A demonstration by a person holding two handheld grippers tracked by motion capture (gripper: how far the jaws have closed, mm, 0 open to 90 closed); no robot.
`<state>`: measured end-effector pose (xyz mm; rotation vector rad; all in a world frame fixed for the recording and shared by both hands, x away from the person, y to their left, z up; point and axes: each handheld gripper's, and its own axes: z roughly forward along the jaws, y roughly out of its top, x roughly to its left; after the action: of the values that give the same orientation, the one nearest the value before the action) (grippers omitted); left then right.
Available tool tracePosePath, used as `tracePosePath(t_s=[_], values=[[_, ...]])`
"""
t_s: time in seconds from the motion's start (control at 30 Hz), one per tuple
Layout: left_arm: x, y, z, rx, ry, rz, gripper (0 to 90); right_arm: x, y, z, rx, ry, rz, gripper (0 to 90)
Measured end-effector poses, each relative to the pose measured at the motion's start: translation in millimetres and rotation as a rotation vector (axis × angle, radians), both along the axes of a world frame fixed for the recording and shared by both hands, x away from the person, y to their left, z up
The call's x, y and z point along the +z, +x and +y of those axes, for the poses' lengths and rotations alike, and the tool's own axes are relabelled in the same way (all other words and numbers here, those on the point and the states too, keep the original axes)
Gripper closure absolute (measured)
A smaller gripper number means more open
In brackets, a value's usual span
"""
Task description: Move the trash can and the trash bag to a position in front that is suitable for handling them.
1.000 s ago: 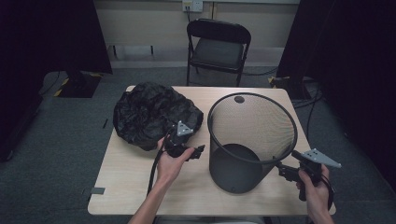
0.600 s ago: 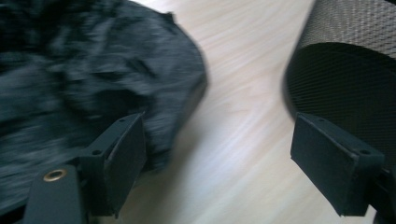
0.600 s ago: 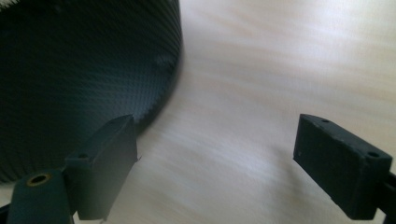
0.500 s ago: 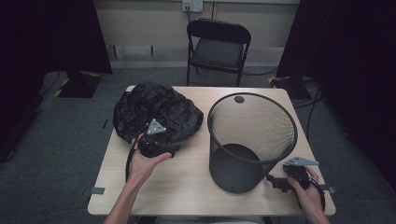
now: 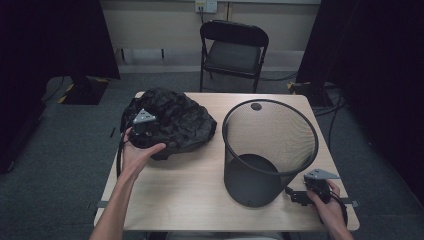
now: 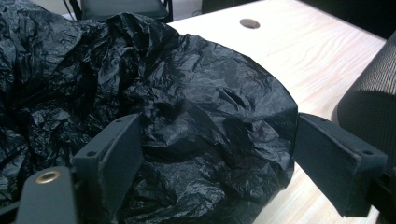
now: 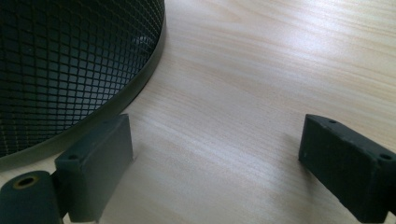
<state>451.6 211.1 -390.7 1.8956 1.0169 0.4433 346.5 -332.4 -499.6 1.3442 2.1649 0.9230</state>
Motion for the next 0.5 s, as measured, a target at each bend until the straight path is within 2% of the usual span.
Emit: tracePosePath(t_s=[0.03,0.1,0.23,0.3,0.37,0.4,0.43,0.5], values=[[-0.4,0.7,0.5,0.006,0.004,-0.002,16.0,0.0,0.0,0.0,0.0,0.0,0.0,9.0],[-1.9,2.3,1.0,0.016,0.037,-0.009,16.1,0.0,0.1,0.6,0.002,0.002,0.004,8.8],[-2.5,2.7,5.9,0.03,0.021,-0.016,16.9,-0.1,0.3,1.0,0.005,-0.001,-0.002,8.8],[-1.9,2.3,6.6,0.024,0.037,-0.024,19.7,0.0,0.2,1.7,0.007,0.002,0.002,8.9],[-2.3,2.3,6.7,0.019,0.042,-0.024,29.5,0.0,0.2,2.5,0.009,0.002,0.004,8.8],[-4.4,2.9,5.7,0.017,0.075,-0.023,36.8,0.0,0.4,2.6,0.011,0.001,0.001,8.9],[-4.4,2.9,5.7,0.017,0.075,-0.023,44.0,-0.1,0.5,2.7,0.014,-0.001,-0.001,8.9],[-11.2,5.0,3.5,0.018,0.106,-0.01,57.3,0.0,0.1,3.4,0.015,0.002,0.003,8.8]])
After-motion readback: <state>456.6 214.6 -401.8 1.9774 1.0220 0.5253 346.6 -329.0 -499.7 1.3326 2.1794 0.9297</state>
